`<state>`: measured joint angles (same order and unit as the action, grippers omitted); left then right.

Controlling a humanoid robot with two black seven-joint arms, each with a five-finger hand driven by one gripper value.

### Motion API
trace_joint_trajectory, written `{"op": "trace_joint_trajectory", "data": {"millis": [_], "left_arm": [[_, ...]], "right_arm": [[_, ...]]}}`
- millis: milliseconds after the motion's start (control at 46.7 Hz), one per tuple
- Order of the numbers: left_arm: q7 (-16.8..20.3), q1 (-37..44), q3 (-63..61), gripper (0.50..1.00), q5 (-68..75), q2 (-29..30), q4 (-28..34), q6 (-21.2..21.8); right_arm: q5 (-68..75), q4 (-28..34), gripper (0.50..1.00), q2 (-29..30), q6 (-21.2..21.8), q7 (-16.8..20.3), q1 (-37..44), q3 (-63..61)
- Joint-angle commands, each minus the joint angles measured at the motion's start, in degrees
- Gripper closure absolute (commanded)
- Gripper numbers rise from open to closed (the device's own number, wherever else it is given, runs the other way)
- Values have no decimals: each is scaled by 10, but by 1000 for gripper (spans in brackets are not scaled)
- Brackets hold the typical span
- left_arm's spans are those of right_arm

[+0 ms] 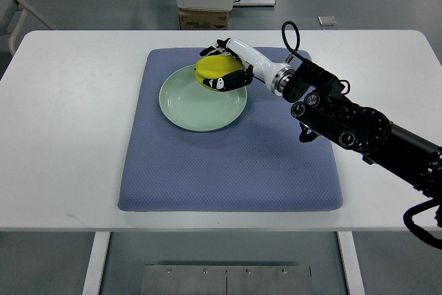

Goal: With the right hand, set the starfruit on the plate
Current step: 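Carry the starfruit with the right hand over the green plate, then open the right hand to release the starfruit onto the plate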

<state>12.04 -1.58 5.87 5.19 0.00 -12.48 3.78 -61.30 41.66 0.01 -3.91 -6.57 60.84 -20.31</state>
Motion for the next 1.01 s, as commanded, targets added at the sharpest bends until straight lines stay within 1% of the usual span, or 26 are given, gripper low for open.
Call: {"op": "trace_joint_trajectory", "data": {"millis": [0, 214, 343, 493, 600, 686, 707, 729, 750, 814, 836, 900, 986], "left_arm": [[0, 0, 0, 500, 0, 0, 0, 0], [0, 0, -1, 500, 0, 0, 0, 0], [0, 0, 0, 500, 0, 0, 0, 0], [0, 0, 0, 500, 0, 0, -1, 0], [0, 0, 0, 500, 0, 0, 0, 0], [0, 0, 0, 500, 0, 0, 0, 0], [0, 0, 0, 500, 0, 0, 0, 0], [0, 0, 0, 500, 0, 0, 0, 0], [0, 0, 0, 500, 0, 0, 0, 0], [0, 0, -1, 500, 0, 0, 0, 0], [0, 0, 0, 500, 0, 0, 0, 0], [0, 0, 0, 500, -1, 0, 0, 0], [0, 0, 0, 500, 0, 0, 0, 0]], "right_arm": [[5, 0, 1000, 0, 0, 2, 0, 8], [24, 14, 1000, 0, 7, -2, 0, 41], [23, 33, 1000, 0, 26, -3, 0, 52], [23, 35, 1000, 0, 27, -2, 0, 71], [20, 34, 1000, 0, 27, 4, 0, 76], [16, 33, 1000, 0, 26, 17, 0, 81], [17, 33, 988, 0, 25, 17, 0, 81], [18, 33, 814, 0, 24, 17, 0, 81], [18, 33, 709, 0, 23, 17, 0, 81], [21, 33, 676, 0, 21, 17, 0, 81], [21, 33, 645, 0, 21, 17, 0, 81], [23, 33, 511, 0, 20, 18, 0, 80], [26, 33, 500, 0, 20, 17, 0, 78]]}}
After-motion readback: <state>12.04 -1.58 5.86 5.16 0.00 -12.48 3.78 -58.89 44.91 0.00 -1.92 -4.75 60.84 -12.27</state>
